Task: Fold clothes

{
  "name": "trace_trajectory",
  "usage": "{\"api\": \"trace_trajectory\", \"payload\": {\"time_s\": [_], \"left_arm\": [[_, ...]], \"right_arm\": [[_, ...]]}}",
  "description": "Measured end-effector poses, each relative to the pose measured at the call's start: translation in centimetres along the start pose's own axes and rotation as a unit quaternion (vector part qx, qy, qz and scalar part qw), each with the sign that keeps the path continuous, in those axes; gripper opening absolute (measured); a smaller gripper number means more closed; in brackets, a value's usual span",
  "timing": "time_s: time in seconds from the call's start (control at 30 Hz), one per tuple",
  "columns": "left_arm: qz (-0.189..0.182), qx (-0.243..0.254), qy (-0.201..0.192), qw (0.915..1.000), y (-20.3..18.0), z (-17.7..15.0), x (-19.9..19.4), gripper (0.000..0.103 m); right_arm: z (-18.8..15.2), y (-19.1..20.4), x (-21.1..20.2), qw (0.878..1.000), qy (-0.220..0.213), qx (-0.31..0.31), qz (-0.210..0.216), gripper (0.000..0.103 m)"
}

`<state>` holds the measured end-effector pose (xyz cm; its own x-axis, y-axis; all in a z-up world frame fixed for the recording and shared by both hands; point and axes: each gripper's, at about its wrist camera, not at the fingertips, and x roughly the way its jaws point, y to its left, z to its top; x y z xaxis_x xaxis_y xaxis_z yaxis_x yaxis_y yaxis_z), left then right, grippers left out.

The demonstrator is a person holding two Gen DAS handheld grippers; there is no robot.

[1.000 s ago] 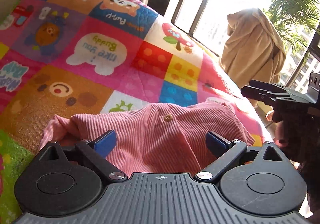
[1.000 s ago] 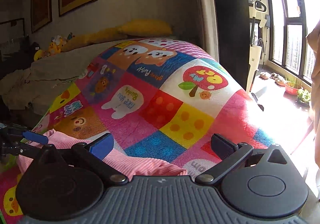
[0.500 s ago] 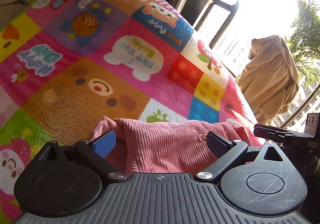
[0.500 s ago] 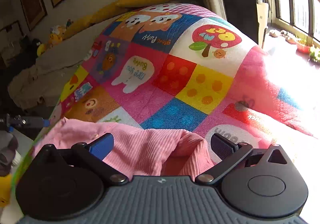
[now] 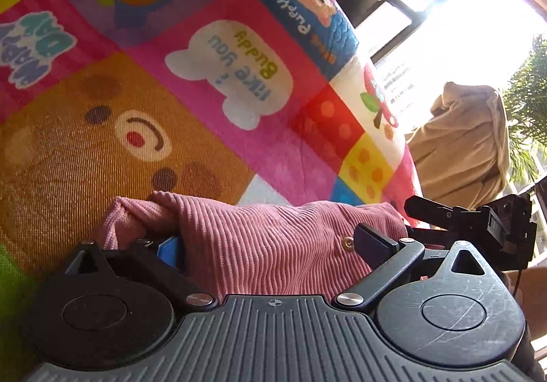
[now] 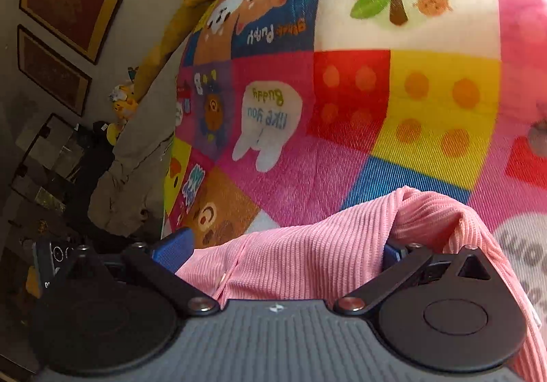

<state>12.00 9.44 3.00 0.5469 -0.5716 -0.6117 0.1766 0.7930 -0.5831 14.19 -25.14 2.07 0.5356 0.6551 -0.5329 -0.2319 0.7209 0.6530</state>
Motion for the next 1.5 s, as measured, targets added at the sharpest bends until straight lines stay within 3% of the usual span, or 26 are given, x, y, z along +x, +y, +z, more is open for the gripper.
{"api": "trace_trajectory", "payload": {"time_s": [0.07, 0.13, 0.27, 0.37, 0.43, 0.47, 0.57, 0.73, 0.9, 0.97, 1.1, 1.3, 1.4, 1.5], "left_arm": [[0.018, 0.021, -0.027, 0.9992, -0.6, 0.4, -1.0, 0.100], [0.042, 0.060, -0.045, 0.9963, -1.4, -0.3, -2.5, 0.100], [0.068, 0.112, -0.109, 0.9854, -2.8, -2.7, -5.5, 0.100], [0.049, 0.106, -0.162, 0.9800, -3.8, -3.8, -6.8, 0.100], [0.048, 0.101, -0.177, 0.9779, -4.5, -4.1, -6.8, 0.100], [0.048, 0.099, -0.178, 0.9778, -4.9, -4.2, -6.7, 0.100], [0.051, 0.110, -0.163, 0.9791, -5.7, -5.1, -5.4, 0.101], [0.104, 0.126, -0.107, 0.9807, -5.1, -7.7, -1.7, 0.101], [0.119, 0.064, -0.135, 0.9816, -2.7, -9.2, -2.2, 0.101], [0.113, 0.023, -0.156, 0.9810, -1.5, -9.6, -3.2, 0.101], [0.144, -0.015, -0.189, 0.9712, -0.1, -9.9, -5.1, 0.101], [0.160, 0.020, -0.147, 0.9759, 0.0, -9.4, -4.4, 0.101], [0.141, 0.040, -0.142, 0.9790, -1.0, -9.9, -3.1, 0.101], [0.110, 0.080, -0.124, 0.9829, -2.3, -10.4, -1.9, 0.101]], "right_arm": [[0.4, 1.3, -0.6, 0.999, -0.007, -0.035, -0.017, 0.103], [-0.2, 2.0, -1.4, 0.995, -0.010, -0.078, -0.063, 0.103], [-3.1, 3.6, -3.0, 0.965, -0.063, -0.185, -0.178, 0.103], [-4.9, 4.6, -2.8, 0.956, -0.069, -0.226, -0.172, 0.103], [-5.7, 5.9, -1.2, 0.949, -0.058, -0.259, -0.170, 0.103], [-6.2, 6.4, -0.1, 0.940, -0.047, -0.283, -0.186, 0.103], [-8.3, 6.9, 2.9, 0.895, -0.017, -0.360, -0.263, 0.103], [-9.1, 6.7, 0.4, 0.908, -0.058, -0.326, -0.256, 0.103], [-10.0, 7.7, -3.2, 0.911, -0.119, -0.312, -0.242, 0.103], [-10.3, 8.3, -3.4, 0.915, -0.121, -0.314, -0.223, 0.103], [-9.9, 8.4, -2.3, 0.908, -0.125, -0.314, -0.247, 0.103], [-6.1, 1.2, -4.3, 0.944, -0.148, -0.126, -0.267, 0.103], [-6.2, -2.0, -3.6, 0.974, -0.098, -0.068, -0.194, 0.103], [-7.4, -1.7, -3.4, 0.985, -0.078, -0.085, -0.127, 0.103]]}}
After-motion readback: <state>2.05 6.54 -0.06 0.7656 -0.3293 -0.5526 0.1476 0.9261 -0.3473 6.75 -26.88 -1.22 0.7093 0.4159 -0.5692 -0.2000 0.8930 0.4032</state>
